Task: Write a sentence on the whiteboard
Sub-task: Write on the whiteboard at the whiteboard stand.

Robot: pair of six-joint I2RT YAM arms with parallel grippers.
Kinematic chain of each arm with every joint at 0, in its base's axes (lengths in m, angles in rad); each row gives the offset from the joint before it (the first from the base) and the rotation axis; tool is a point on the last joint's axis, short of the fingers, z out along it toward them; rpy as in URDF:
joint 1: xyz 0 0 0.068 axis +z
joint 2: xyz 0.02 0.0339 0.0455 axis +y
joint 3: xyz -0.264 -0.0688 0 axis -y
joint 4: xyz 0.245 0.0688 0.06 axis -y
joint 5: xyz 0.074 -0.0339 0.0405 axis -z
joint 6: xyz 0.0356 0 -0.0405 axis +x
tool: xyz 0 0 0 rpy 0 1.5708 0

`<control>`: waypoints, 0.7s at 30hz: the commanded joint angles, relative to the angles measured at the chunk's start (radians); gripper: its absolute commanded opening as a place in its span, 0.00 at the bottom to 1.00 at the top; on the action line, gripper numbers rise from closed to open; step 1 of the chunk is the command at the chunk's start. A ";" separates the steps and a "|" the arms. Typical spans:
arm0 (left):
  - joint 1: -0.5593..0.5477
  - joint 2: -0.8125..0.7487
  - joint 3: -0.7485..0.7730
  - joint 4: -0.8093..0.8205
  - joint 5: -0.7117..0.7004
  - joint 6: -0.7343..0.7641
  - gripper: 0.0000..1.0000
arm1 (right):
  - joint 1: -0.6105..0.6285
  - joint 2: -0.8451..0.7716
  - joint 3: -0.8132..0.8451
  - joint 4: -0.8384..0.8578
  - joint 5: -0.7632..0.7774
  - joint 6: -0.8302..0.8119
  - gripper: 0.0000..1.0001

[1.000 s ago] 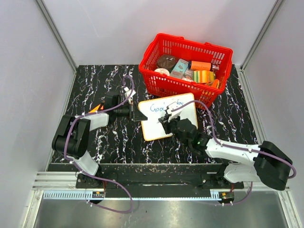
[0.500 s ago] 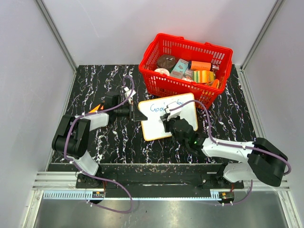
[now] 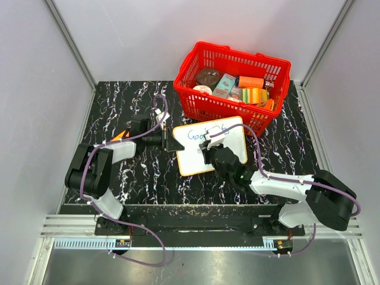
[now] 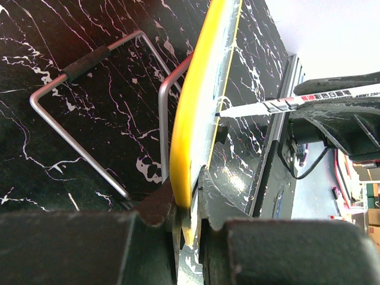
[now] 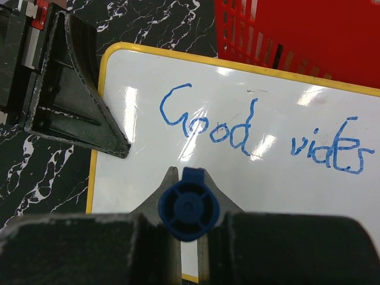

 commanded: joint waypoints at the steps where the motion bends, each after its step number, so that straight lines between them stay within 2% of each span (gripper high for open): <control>1: -0.017 0.038 -0.010 -0.061 -0.161 0.119 0.00 | 0.007 0.006 0.048 0.020 -0.018 0.011 0.00; 21: -0.017 0.040 -0.009 -0.059 -0.162 0.119 0.00 | 0.007 0.012 0.067 -0.125 -0.001 0.048 0.00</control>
